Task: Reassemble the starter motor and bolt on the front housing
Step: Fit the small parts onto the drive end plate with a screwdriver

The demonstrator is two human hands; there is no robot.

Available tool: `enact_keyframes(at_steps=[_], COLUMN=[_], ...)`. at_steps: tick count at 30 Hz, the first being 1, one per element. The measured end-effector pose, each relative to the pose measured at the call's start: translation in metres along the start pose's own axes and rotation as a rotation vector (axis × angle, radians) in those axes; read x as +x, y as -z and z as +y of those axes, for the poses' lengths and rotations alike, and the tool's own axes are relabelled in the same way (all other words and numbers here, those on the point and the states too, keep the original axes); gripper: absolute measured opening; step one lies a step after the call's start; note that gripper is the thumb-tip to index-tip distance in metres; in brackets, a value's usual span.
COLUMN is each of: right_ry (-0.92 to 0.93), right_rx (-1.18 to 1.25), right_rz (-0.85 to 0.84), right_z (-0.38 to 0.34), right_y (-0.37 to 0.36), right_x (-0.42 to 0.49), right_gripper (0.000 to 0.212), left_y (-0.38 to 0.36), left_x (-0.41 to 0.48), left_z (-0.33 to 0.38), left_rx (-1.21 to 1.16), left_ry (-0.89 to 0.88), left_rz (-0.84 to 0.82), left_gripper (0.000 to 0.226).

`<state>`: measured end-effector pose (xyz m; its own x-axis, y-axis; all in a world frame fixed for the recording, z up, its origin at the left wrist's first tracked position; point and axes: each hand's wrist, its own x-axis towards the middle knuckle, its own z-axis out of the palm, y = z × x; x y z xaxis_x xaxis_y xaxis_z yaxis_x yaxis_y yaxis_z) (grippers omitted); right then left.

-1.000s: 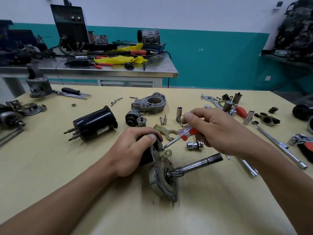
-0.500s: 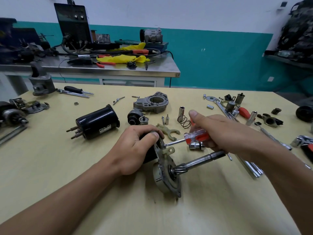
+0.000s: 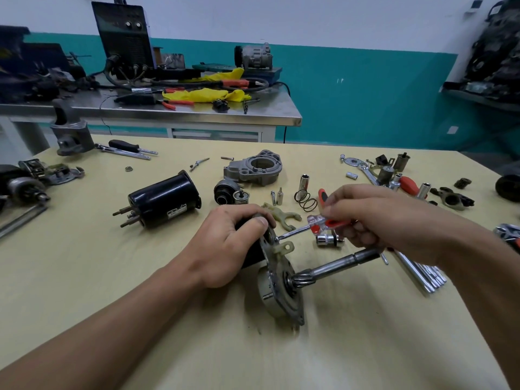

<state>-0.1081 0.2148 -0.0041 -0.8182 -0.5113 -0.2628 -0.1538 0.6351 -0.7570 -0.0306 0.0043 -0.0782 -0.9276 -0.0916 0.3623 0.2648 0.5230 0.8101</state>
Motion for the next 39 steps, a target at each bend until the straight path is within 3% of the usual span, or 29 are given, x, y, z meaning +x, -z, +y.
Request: enact_keyframes(at_steps=[3, 6, 9, 11, 15, 17, 20, 22, 24, 29, 31, 35, 39], right_ry=[0.040, 0.020, -0.016, -0.005, 0.018, 0.042, 0.010, -0.008, 0.019, 0.132, 0.140, 0.018, -0.010], right_rx=[-0.068, -0.196, -0.147, -0.058, -0.027, -0.058, -0.176, -0.164, -0.102, -0.157, -0.212, -0.233, -0.109], right_rz=[-0.006, 0.073, 0.132, 0.085, 0.004, 0.002, 0.113, 0.147, 0.121, 0.077, 0.093, 0.178, 0.079], right_z=[0.000, -0.001, 0.000, 0.000, 0.002, 0.003, 0.000, 0.000, 0.000, 0.004, 0.003, 0.001, 0.000], right_y=[0.002, -0.003, -0.006, -0.006, 0.003, 0.004, -0.002, -0.003, -0.003, 0.007, 0.005, -0.005, -0.002], right_x=[-0.004, -0.001, 0.003, 0.004, -0.001, -0.002, -0.001, 0.002, 0.002, -0.004, -0.004, 0.001, 0.001], right_gripper=[0.022, 0.056, 0.068, 0.061, 0.022, 0.029, 0.067, 0.077, 0.073, 0.030, 0.036, 0.069, 0.059], left_y=[0.000, -0.001, -0.001, -0.002, -0.001, -0.001, -0.002, -0.002, -0.002, -0.001, -0.002, -0.003, -0.002], left_x=[-0.001, -0.001, 0.000, 0.000, -0.001, -0.002, -0.001, -0.001, -0.002, -0.001, -0.001, -0.002, -0.001], left_z=[0.000, 0.000, 0.001, 0.002, 0.003, 0.003, 0.003, 0.003, 0.003, 0.003, 0.004, 0.004, 0.004], left_rx=[0.013, 0.005, 0.003, 0.005, 0.010, 0.019, 0.017, 0.010, 0.008, 0.022, 0.023, -0.006, 0.008], left_ry=[-0.004, -0.001, -0.004, -0.004, -0.003, -0.004, -0.002, -0.007, -0.016, -0.009, -0.012, -0.013, -0.016], left_rz=[-0.006, 0.003, -0.002, -0.001, 0.000, 0.002, 0.006, 0.004, 0.004, 0.005, 0.004, -0.001, 0.007], left_gripper=[0.029, 0.029, 0.029, 0.028, 0.028, 0.028, 0.029, 0.029, 0.028, 0.029, 0.029, 0.029, 0.028])
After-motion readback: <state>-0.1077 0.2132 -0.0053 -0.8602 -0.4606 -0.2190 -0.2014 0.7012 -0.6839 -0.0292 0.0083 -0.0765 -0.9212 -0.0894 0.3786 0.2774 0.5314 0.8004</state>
